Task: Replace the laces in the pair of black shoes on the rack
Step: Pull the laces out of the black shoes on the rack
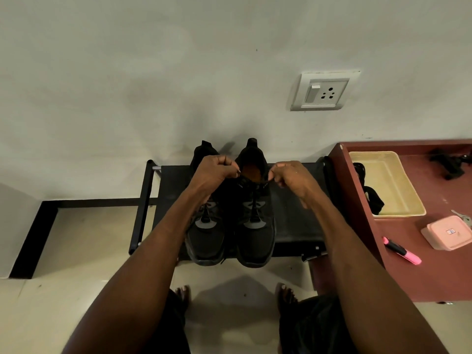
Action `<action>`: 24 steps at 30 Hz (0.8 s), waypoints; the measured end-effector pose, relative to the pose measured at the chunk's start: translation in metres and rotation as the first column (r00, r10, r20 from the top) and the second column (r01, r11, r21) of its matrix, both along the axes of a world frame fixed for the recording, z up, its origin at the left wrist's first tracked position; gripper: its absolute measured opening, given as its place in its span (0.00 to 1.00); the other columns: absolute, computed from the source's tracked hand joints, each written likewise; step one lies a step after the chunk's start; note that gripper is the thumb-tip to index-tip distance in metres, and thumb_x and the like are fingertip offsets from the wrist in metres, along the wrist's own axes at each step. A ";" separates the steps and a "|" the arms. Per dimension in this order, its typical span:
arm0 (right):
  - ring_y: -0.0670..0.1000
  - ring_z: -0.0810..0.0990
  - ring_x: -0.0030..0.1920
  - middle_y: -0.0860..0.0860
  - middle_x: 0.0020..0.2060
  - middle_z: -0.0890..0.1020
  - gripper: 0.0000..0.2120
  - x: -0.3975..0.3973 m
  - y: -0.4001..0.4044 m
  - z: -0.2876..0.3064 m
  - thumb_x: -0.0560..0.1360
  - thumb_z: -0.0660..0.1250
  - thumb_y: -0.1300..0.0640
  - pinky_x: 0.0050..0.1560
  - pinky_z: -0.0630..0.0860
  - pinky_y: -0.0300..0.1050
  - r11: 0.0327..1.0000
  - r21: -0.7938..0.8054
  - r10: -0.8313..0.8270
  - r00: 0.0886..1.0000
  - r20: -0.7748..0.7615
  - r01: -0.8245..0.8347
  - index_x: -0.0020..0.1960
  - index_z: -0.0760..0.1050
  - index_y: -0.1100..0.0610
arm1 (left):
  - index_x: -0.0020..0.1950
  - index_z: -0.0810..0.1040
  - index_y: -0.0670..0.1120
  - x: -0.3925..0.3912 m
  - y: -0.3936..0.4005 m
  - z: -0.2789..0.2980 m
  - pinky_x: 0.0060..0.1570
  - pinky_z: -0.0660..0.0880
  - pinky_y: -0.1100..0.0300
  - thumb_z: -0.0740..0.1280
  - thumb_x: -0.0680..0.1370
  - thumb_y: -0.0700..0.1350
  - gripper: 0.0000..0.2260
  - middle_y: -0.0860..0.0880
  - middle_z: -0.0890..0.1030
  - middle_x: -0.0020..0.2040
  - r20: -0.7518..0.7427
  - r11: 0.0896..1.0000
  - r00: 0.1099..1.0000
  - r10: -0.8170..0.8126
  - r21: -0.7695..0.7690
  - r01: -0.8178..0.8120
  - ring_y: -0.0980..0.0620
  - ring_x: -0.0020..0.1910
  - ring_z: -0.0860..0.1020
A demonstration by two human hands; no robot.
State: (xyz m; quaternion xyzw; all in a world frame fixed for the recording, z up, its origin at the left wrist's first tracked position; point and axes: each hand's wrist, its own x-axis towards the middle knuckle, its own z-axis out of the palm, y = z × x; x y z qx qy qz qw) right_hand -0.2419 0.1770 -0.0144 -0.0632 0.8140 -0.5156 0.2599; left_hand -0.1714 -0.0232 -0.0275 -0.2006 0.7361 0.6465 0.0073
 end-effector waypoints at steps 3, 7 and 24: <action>0.55 0.80 0.45 0.56 0.38 0.85 0.11 0.001 -0.001 0.002 0.66 0.62 0.56 0.58 0.72 0.49 0.987 -0.141 0.087 0.994 0.067 -0.076 0.31 0.82 0.55 | 0.40 0.77 0.40 0.000 0.007 0.001 0.49 0.79 0.59 0.62 0.73 0.26 0.10 0.42 0.82 0.39 -0.051 0.967 0.994 -0.092 0.234 0.101 0.47 0.43 0.82; 0.54 0.76 0.34 0.58 0.30 0.77 0.05 0.000 0.001 0.002 0.76 0.68 0.60 0.50 0.75 0.48 0.945 -0.314 0.125 0.988 0.094 -0.090 0.41 0.78 0.58 | 0.45 0.72 0.40 0.001 0.010 0.007 0.44 0.76 0.52 0.61 0.70 0.30 0.08 0.43 0.76 0.34 -0.143 0.836 0.989 -0.035 0.538 0.107 0.46 0.33 0.76; 0.50 0.72 0.25 0.56 0.34 0.77 0.14 -0.007 0.019 0.027 0.79 0.62 0.54 0.33 0.73 0.44 0.644 -0.725 0.006 0.946 0.324 0.245 0.39 0.77 0.61 | 0.51 0.84 0.42 0.012 -0.022 0.022 0.26 0.63 0.62 0.66 0.79 0.53 0.15 0.47 0.79 0.39 -0.127 0.835 0.942 -0.312 0.436 0.335 0.54 0.29 0.72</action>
